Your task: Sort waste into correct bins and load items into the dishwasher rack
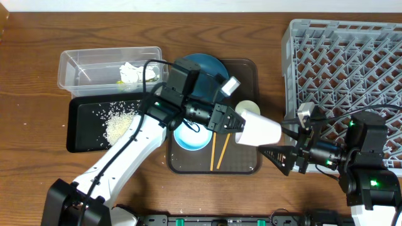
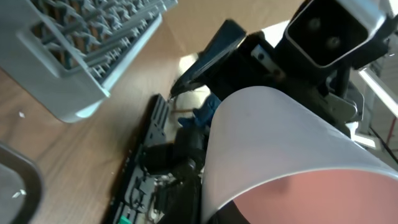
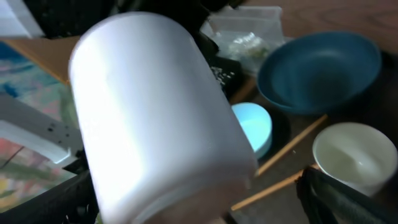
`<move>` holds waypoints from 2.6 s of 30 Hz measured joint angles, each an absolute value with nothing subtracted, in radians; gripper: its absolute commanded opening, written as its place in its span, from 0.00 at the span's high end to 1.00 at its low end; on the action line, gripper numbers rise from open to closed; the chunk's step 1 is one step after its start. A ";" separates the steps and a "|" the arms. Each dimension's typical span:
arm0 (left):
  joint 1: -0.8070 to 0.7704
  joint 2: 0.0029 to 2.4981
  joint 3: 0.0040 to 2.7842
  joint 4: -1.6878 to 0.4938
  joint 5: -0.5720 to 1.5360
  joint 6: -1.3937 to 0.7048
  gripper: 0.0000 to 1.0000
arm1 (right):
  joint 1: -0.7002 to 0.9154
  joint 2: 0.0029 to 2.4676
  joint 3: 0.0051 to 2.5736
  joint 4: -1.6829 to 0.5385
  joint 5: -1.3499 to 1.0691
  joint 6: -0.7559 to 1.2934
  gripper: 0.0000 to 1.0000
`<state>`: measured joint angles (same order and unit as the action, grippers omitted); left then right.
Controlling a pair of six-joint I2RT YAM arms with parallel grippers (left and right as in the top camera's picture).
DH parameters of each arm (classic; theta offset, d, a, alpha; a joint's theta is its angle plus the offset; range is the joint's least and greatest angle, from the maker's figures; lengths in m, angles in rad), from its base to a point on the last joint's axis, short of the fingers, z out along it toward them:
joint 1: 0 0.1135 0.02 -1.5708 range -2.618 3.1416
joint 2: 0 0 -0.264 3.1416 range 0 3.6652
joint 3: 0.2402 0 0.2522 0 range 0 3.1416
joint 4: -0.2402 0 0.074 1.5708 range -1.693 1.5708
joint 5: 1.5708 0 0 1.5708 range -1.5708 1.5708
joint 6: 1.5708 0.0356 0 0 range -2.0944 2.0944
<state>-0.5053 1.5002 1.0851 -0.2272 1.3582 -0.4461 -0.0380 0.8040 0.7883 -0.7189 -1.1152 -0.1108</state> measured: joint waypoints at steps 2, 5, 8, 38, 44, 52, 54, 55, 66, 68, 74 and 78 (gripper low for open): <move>-0.516 1.500 1.085 -0.227 1.357 -0.452 0.94 | -0.038 0.804 0.788 -0.712 -1.139 -0.115 0.10; -0.525 1.500 1.085 -0.226 1.354 -0.458 0.94 | -0.038 0.804 0.788 -0.704 -1.172 -0.119 0.15; -0.527 1.500 1.085 -0.220 1.353 -0.472 0.94 | -0.038 0.804 0.788 -0.699 -1.195 -0.118 0.23; -0.472 1.460 1.087 -0.704 0.601 -0.405 0.41 | -0.038 0.805 0.789 -0.870 -0.669 -0.028 0.83; -0.374 1.267 1.088 -0.831 0.382 -0.374 0.34 | -0.038 0.820 0.893 -0.912 -0.401 0.061 0.88; -0.290 1.111 1.089 -0.919 0.228 -0.357 0.32 | -0.073 0.981 1.178 -1.092 -0.053 0.131 0.90; -0.286 1.110 1.089 -0.921 0.215 -0.356 0.32 | -0.115 1.070 1.247 -1.143 0.014 0.138 0.90; -0.285 1.111 1.089 -0.921 0.210 -0.354 0.32 | -0.134 1.105 1.270 -1.157 0.035 0.142 0.90; -0.284 1.113 1.089 -0.924 0.202 -0.342 0.32 | -0.446 1.355 1.400 -1.156 0.159 0.196 0.93; -0.284 1.113 1.089 -0.924 0.201 -0.342 0.32 | -0.516 1.383 1.400 -1.131 0.169 0.218 0.93; -0.284 1.113 1.089 -0.928 0.199 -0.342 0.32 | -0.684 1.449 1.400 -1.069 0.170 0.283 0.92; -0.284 1.115 1.089 -0.928 0.198 -0.342 0.32 | -0.746 1.497 1.402 -1.046 0.133 0.303 0.89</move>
